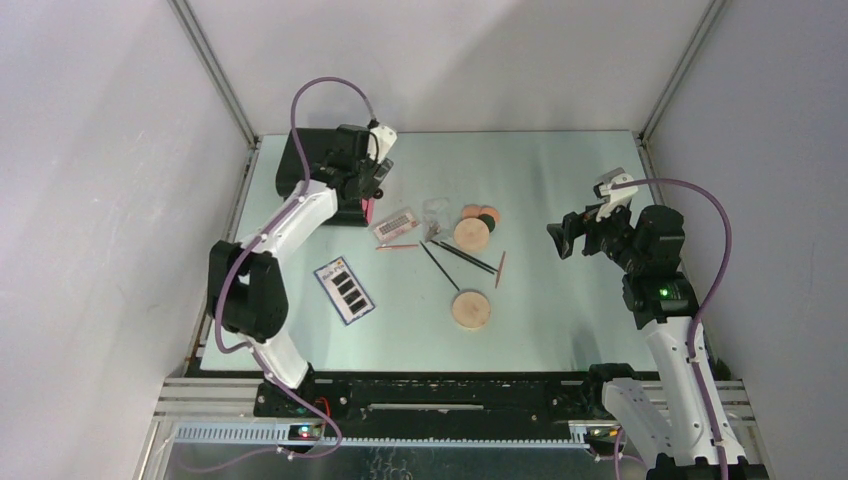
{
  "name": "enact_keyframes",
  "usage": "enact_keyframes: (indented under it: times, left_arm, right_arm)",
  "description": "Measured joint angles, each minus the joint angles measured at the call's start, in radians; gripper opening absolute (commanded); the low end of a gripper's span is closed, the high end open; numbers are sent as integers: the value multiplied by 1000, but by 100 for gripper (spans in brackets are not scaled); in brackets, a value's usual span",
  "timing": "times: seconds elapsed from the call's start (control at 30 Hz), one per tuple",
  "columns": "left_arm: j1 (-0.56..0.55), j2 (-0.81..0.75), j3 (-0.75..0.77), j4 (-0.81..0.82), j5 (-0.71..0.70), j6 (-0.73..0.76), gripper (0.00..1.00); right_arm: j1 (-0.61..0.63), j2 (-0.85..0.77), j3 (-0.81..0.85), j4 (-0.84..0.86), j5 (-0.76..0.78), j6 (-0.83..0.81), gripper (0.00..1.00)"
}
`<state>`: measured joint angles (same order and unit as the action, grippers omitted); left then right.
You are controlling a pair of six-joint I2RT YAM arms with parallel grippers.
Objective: Organize the makeup
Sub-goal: Open the drawer in the storage box.
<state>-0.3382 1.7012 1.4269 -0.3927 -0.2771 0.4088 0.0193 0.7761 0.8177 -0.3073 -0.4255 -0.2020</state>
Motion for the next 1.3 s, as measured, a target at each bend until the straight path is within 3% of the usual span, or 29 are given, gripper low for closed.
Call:
enact_keyframes:
  times: [0.23,0.67,0.97,1.3]
  left_arm:
    - [-10,6,-5,11,-39,89,59]
    - [3,-248,-302,95,-4,220,56]
    - [71,-399,-460,51,56,295,55]
    - [145,-526,-478,-34,224,292,81]
  right_arm:
    - [-4,2,0,-6,-13,-2,100]
    - [-6,-1,-2,-14,-48,-5,100]
    - [-39,-10,-2,-19,-56,-6,100]
    - [-44,-10,-2,-22,-75,-7,100]
